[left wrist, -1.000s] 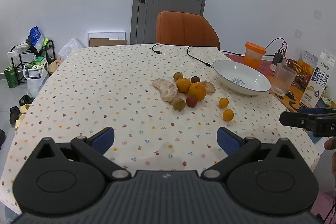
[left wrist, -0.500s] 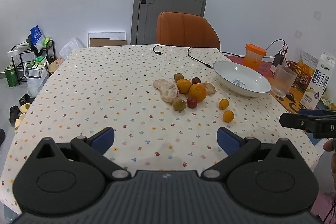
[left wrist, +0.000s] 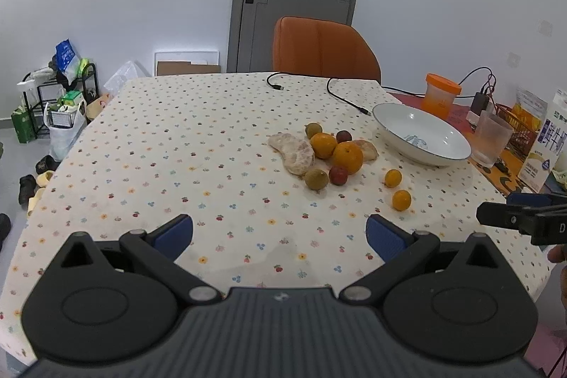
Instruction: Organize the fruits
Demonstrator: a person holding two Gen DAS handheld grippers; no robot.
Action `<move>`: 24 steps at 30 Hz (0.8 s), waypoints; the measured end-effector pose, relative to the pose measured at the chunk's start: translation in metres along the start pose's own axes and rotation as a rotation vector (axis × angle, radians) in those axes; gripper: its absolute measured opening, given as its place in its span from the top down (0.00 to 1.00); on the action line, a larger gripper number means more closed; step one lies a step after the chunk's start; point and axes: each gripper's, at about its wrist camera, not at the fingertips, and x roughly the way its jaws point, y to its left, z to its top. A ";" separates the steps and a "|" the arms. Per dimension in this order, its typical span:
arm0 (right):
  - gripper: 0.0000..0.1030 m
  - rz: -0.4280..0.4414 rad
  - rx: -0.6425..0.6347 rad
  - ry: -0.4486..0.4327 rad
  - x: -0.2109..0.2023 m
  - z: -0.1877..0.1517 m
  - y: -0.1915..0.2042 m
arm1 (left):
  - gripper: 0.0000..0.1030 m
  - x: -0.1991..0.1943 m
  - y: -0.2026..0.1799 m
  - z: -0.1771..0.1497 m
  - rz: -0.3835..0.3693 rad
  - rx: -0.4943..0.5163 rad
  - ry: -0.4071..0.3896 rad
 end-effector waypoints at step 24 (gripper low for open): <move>0.05 0.082 0.034 0.013 0.042 0.003 -0.013 | 0.02 0.045 0.001 0.013 -0.036 -0.049 -0.020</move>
